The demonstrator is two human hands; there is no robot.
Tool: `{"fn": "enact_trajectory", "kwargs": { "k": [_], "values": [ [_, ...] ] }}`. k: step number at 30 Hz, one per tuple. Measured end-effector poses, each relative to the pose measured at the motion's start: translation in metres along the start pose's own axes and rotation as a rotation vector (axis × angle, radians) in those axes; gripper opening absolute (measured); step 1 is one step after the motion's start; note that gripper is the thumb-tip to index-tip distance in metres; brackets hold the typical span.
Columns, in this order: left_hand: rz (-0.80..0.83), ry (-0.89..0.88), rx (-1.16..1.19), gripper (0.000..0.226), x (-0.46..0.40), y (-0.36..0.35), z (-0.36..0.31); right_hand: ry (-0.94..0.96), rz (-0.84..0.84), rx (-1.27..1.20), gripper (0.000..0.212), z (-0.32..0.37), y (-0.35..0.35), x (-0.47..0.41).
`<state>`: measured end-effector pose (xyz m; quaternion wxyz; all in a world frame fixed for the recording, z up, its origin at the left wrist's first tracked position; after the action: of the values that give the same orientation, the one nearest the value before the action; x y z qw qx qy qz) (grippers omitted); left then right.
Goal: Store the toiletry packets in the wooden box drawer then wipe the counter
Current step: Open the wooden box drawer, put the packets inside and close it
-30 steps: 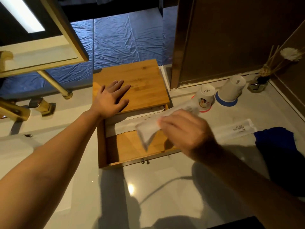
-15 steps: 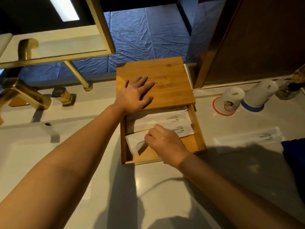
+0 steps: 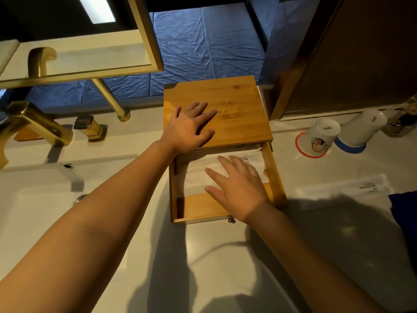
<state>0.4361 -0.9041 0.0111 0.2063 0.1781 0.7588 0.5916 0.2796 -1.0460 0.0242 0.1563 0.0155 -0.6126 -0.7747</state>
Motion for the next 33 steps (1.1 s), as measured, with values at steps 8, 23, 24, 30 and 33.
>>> {"fn": "enact_trajectory", "kwargs": {
  "k": [8, 23, 24, 30, 33],
  "values": [
    [-0.004, 0.001, -0.001, 0.058, 0.0, 0.001, -0.001, -0.12, 0.29, 0.069, 0.061, -0.035, -0.012, 0.023],
    [0.004, 0.002, 0.006, 0.057, 0.0, -0.001, 0.0, -0.186, 0.234, -0.028, 0.06, -0.017, 0.001, 0.026],
    [0.001, 0.001, 0.006, 0.057, -0.001, -0.001, 0.0, -0.165, 0.133, -0.088, 0.056, -0.022, 0.006, 0.032],
    [-0.009, -0.001, -0.004, 0.059, -0.001, -0.003, 0.003, -0.041, -0.416, -0.04, 0.027, -0.109, 0.024, 0.082],
    [-0.005, 0.003, -0.002, 0.061, -0.002, -0.003, 0.003, -0.109, -0.198, 0.067, 0.031, -0.154, 0.016, 0.098]
  ]
}}
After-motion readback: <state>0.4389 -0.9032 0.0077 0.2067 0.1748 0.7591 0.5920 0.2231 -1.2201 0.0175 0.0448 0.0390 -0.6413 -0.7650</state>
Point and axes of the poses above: each hand's wrist, its own x-axis away from the middle knuckle, its own y-axis out of the back of the hand, z = x × y, the point moved 1 cm from there along -x, towards the middle knuckle, and after that the axes turned 1 degree about -z, right-handed, at the moved point
